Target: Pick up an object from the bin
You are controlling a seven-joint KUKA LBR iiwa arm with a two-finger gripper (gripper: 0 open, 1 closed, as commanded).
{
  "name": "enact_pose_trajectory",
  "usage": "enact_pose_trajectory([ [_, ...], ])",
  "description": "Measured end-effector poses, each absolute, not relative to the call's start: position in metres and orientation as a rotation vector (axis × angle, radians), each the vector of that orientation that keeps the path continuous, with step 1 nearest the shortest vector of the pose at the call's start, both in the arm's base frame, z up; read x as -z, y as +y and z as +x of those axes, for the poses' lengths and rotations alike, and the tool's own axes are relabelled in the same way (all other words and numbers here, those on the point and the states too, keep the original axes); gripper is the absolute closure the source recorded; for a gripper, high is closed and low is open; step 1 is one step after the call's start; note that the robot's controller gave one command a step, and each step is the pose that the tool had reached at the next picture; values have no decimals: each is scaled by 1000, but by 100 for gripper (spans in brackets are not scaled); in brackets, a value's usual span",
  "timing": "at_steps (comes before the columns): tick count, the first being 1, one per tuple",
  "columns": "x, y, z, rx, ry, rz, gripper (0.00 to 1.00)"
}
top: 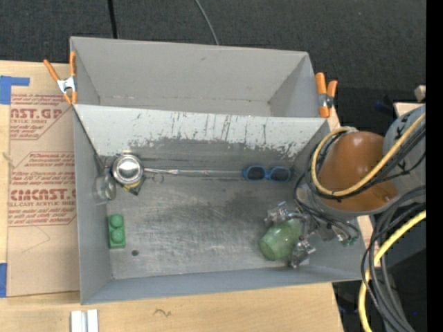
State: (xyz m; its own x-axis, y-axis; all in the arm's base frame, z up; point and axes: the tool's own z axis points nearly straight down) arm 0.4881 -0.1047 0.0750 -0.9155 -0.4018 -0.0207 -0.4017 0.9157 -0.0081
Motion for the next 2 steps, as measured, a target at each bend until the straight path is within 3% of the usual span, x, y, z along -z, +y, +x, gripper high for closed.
enact_pose_trajectory([
  [1, -100, -99, 480, -2, 3122, -331, 0],
  [2, -99, -106, 482, 0, 3121, -355, 0],
])
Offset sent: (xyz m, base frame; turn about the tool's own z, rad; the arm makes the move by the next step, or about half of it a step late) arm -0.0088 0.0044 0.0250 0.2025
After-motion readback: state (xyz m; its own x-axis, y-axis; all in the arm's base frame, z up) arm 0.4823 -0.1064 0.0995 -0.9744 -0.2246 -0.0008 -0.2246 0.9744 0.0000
